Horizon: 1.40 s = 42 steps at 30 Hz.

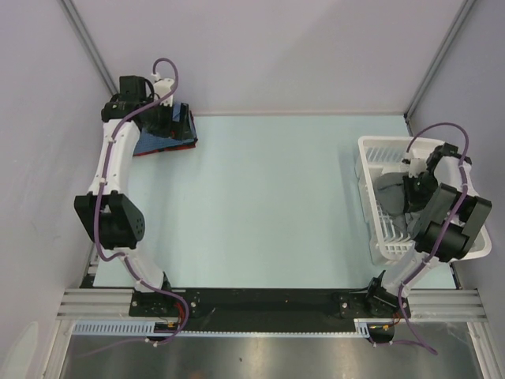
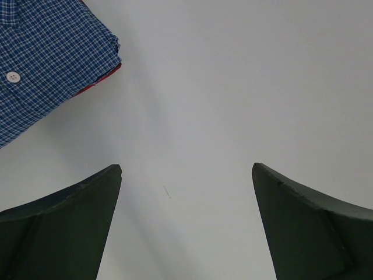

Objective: Fold and stack the long sleeve shirts
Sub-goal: Grab the shirt from the pile, then move the shirt to the center of the board

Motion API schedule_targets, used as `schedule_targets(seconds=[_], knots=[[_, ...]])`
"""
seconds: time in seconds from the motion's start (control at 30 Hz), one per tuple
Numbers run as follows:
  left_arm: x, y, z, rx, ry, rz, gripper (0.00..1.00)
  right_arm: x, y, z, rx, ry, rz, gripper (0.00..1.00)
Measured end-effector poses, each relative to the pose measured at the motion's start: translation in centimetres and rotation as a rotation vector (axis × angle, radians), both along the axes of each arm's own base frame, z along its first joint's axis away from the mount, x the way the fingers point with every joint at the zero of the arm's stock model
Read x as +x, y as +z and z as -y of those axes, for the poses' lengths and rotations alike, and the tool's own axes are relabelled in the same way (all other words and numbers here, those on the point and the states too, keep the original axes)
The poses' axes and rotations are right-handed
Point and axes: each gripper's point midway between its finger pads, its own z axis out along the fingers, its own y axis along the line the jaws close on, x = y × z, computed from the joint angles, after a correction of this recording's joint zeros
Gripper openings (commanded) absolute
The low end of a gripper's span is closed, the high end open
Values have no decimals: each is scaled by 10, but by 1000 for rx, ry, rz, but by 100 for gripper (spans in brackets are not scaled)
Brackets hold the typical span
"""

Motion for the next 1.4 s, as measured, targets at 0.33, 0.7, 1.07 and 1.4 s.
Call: schedule_targets(seconds=[0.33, 0.7, 1.07, 1.4], knots=[[-5, 15, -15, -92, 46, 8, 99, 65, 200, 35, -23, -81, 556, 0], [-24, 54, -96, -149, 228, 100, 99, 90, 458, -225, 362, 418, 1307, 0], [-59, 45, -117, -191, 293, 76, 100, 67, 544, -423, 739, 647, 1530, 0], [-59, 49, -119, -233, 308, 106, 99, 24, 669, -433, 874, 491, 2082, 0]])
